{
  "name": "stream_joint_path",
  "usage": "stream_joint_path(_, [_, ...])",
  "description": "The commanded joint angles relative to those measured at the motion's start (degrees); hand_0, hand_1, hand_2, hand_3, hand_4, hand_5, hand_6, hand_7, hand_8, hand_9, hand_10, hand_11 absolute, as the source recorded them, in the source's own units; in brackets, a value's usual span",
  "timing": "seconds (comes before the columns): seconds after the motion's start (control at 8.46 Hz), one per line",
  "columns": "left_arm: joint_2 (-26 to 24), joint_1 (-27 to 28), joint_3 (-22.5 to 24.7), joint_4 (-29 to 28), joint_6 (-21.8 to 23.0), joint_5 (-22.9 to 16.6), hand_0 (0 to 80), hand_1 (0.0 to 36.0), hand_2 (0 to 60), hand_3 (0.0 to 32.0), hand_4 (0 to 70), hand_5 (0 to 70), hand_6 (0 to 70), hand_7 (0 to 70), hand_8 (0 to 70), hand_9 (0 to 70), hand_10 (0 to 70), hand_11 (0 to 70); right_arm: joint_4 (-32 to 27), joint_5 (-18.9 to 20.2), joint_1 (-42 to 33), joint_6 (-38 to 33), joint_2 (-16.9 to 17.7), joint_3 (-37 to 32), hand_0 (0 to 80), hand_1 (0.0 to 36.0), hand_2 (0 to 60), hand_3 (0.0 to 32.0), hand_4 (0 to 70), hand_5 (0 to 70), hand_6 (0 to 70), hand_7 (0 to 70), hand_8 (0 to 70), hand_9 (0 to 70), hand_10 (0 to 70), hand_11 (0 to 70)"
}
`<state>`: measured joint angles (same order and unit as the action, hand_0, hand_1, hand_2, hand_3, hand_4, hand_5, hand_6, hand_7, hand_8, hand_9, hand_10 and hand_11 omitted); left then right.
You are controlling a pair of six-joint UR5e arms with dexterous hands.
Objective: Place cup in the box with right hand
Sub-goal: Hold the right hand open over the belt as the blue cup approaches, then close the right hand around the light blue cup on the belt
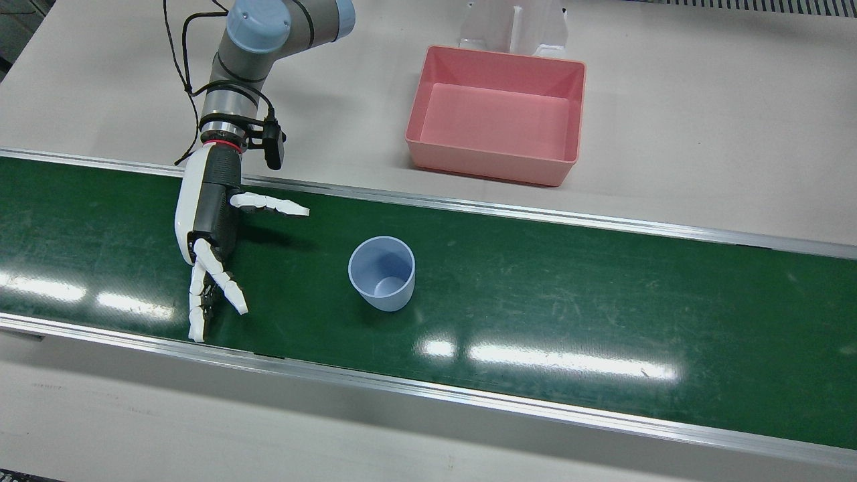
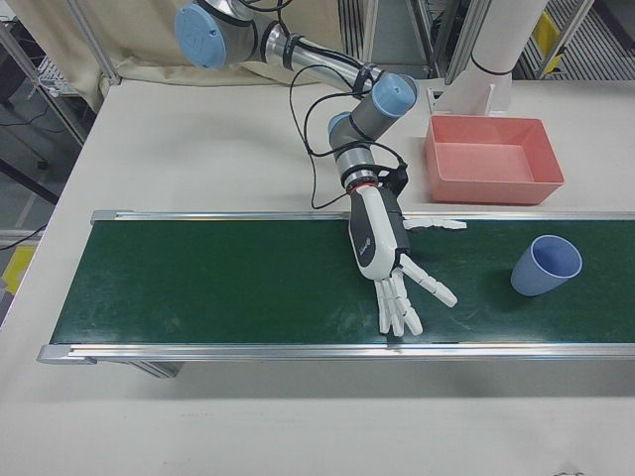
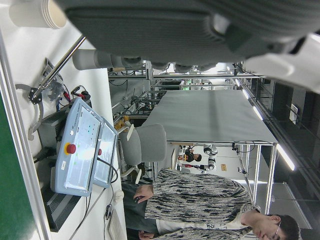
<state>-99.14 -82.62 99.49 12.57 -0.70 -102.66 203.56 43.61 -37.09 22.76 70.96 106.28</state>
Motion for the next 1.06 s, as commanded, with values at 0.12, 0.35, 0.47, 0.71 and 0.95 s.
stream_joint_path(0.12, [0.0, 0.0, 0.0, 0.0, 0.0, 0.0, 0.0, 0.0, 0.0, 0.0, 0.0, 0.0, 0.0, 0.0, 0.0, 0.0, 0.0, 0.0, 0.2, 0.0, -0.1, 0.0, 0.1, -0.1, 49.3, 17.2, 10.1, 6.6, 11.6, 3.8, 2.0, 13.7, 1.0, 3.0, 0.0, 0.0])
stream_joint_path(0.35, [0.0, 0.0, 0.0, 0.0, 0.0, 0.0, 0.0, 0.0, 0.0, 0.0, 0.0, 0.0, 0.0, 0.0, 0.0, 0.0, 0.0, 0.0, 0.2, 0.0, -0.4, 0.0, 0.1, -0.4, 49.3, 17.3, 10.4, 6.4, 13.1, 3.8, 2.2, 14.6, 1.0, 3.2, 0.0, 0.0])
stream_joint_path(0.47, [0.0, 0.0, 0.0, 0.0, 0.0, 0.0, 0.0, 0.0, 0.0, 0.0, 0.0, 0.0, 0.0, 0.0, 0.0, 0.0, 0.0, 0.0, 0.2, 0.0, -0.5, 0.0, 0.1, -0.4, 49.3, 17.2, 10.2, 6.0, 13.4, 3.7, 2.2, 14.7, 1.0, 3.3, 0.0, 0.0])
stream_joint_path(0.71, [0.0, 0.0, 0.0, 0.0, 0.0, 0.0, 0.0, 0.0, 0.0, 0.0, 0.0, 0.0, 0.0, 0.0, 0.0, 0.0, 0.0, 0.0, 0.2, 0.0, -0.6, 0.0, 0.1, -0.5, 49.2, 17.3, 10.6, 6.2, 13.5, 3.7, 2.3, 14.9, 1.0, 3.4, 0.0, 0.0])
stream_joint_path(0.95, [0.0, 0.0, 0.0, 0.0, 0.0, 0.0, 0.0, 0.0, 0.0, 0.0, 0.0, 0.0, 0.0, 0.0, 0.0, 0.0, 0.0, 0.0, 0.3, 0.1, -0.6, 0.1, 0.1, -0.5, 49.0, 17.0, 10.2, 5.8, 12.9, 3.8, 2.4, 15.3, 1.5, 4.1, 0.0, 0.0])
